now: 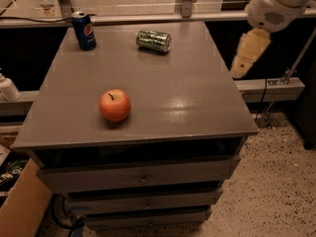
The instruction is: Place green can upright
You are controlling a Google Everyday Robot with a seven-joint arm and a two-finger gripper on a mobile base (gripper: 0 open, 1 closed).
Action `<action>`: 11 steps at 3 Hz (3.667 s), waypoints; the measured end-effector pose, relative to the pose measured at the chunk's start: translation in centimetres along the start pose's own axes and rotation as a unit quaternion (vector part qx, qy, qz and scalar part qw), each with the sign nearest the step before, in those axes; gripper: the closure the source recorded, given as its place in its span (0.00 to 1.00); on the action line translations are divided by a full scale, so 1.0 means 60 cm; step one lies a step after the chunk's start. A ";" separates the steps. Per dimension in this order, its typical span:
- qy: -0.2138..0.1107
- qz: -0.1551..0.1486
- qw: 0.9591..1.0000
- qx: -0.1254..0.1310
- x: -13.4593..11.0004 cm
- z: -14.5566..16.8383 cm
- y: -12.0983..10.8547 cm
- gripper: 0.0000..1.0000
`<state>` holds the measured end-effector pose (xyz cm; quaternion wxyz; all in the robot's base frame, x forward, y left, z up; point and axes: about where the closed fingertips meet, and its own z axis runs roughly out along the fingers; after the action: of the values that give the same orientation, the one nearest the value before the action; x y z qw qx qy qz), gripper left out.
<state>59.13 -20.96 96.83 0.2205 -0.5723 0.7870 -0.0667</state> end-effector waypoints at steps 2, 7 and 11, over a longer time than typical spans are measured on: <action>-0.045 0.021 0.999 0.015 -0.095 0.130 -0.156 0.00; -0.134 0.053 0.989 -0.024 -0.313 0.262 -0.189 0.00; -0.154 0.069 0.986 -0.011 -0.408 0.377 -0.184 0.00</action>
Offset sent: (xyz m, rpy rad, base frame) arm 0.2032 0.0491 -0.0170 0.1517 -0.0932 -0.0218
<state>84.40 1.43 87.15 0.3370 -0.5222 0.7821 0.0465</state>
